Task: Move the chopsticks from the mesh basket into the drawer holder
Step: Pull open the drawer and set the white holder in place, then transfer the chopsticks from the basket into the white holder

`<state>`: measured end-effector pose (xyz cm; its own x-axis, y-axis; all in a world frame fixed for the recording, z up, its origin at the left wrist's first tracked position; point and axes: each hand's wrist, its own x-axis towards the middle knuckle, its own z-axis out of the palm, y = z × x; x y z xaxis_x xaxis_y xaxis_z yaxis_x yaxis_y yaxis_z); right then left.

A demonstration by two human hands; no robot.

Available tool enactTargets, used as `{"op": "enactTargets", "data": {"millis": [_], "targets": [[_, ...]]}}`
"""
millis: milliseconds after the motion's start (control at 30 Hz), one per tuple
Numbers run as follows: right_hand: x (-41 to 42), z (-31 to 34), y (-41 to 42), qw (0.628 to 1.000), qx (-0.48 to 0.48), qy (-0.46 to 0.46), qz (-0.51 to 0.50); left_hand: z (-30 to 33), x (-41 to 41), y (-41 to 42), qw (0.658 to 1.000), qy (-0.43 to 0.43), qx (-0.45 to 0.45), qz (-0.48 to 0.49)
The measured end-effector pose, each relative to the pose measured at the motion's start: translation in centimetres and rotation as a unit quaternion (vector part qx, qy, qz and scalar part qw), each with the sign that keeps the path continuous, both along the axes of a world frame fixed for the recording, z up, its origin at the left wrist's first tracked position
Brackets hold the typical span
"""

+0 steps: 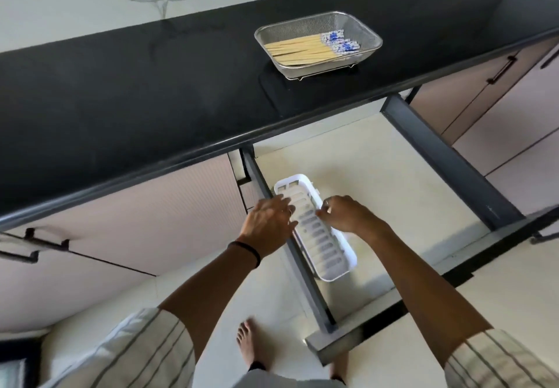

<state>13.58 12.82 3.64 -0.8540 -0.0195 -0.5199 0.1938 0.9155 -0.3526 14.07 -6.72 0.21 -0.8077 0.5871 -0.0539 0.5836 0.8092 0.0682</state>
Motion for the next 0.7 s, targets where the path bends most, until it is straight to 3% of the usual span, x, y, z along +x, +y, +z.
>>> {"op": "enactTargets", "data": {"millis": [100, 400, 567, 700], "targets": [[-1.4, 0.2, -2.4, 0.998, -0.048, 0.034, -0.013, 1.3, -2.0, -2.4, 0.998, 0.007, 0.053, 0.024], [-6.3, 4.6, -6.9, 0.972, -0.128, 0.196, -0.014, 6.1, -9.2, -6.2, 0.997, 0.034, 0.056, 0.044], [-11.6, 8.3, -5.4, 0.942, -0.111, 0.315, -0.037, 8.7, -14.3, -5.2, 0.993, 0.047, 0.093, 0.062], [-16.4, 10.2, -3.3, 0.932, -0.071, 0.349, -0.07, 9.7, -18.4, -4.4, 0.991, 0.044, 0.111, 0.065]]}}
